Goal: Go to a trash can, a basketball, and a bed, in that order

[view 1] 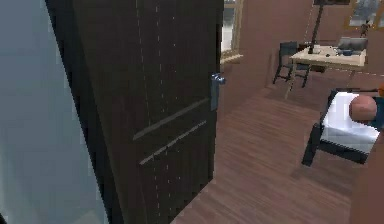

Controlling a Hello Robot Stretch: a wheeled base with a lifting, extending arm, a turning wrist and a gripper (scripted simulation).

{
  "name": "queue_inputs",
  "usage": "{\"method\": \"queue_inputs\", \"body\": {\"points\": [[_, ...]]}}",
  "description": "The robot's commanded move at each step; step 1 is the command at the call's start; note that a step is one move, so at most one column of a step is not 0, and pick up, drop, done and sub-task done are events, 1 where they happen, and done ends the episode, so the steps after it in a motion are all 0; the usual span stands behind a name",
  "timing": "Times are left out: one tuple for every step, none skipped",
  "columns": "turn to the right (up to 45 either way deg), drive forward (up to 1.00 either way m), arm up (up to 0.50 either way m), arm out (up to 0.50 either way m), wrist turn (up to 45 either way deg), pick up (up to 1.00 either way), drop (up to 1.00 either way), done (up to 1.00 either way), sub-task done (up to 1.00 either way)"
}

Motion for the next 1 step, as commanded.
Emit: {"method": "queue_inputs", "body": {"points": [[0.0,0.55,0.00,0.00,0.0,0.00,0.00,0.00,0.00]]}}
